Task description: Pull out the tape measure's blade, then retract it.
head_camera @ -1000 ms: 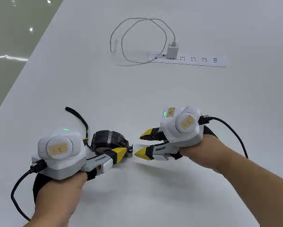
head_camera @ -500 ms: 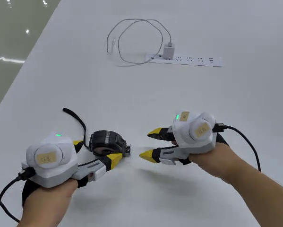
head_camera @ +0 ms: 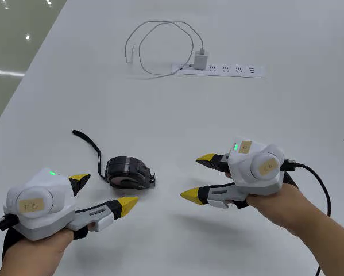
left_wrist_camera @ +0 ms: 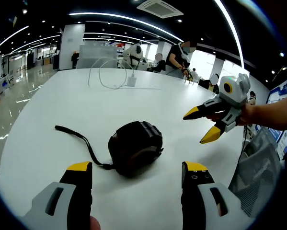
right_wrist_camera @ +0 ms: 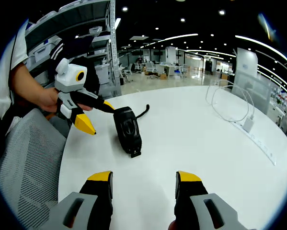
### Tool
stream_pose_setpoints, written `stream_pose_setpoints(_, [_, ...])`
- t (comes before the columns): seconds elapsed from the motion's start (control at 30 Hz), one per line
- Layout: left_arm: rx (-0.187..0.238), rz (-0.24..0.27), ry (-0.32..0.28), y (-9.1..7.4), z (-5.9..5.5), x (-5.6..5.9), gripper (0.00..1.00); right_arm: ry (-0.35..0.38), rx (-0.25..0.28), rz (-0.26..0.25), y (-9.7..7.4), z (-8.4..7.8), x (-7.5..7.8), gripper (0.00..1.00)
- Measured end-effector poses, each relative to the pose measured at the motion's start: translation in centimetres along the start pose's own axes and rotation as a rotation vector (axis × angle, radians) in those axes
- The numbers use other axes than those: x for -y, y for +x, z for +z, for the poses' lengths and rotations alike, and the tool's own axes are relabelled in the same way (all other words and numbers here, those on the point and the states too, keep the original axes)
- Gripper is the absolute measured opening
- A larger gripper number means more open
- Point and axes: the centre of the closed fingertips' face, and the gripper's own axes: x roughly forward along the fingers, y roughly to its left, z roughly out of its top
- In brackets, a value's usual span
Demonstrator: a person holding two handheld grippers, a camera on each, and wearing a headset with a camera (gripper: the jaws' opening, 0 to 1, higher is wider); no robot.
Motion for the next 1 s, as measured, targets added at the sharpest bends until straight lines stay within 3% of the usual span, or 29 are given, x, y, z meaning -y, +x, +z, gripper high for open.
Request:
stream_pose_setpoints(0.43, [0.005,-0.040,0.035,-1.6,0.0,0.7,0.76,0.030,0.020,-0.067,-2.7,-1.3,0.3,0.55])
stream_pose_setpoints(1.0, [-0.021,-0.056,0.077,-3.6,-1.2,0.4,0.84,0.083,0.007,-0.134,-6.0,-4.0,-0.4,0.69])
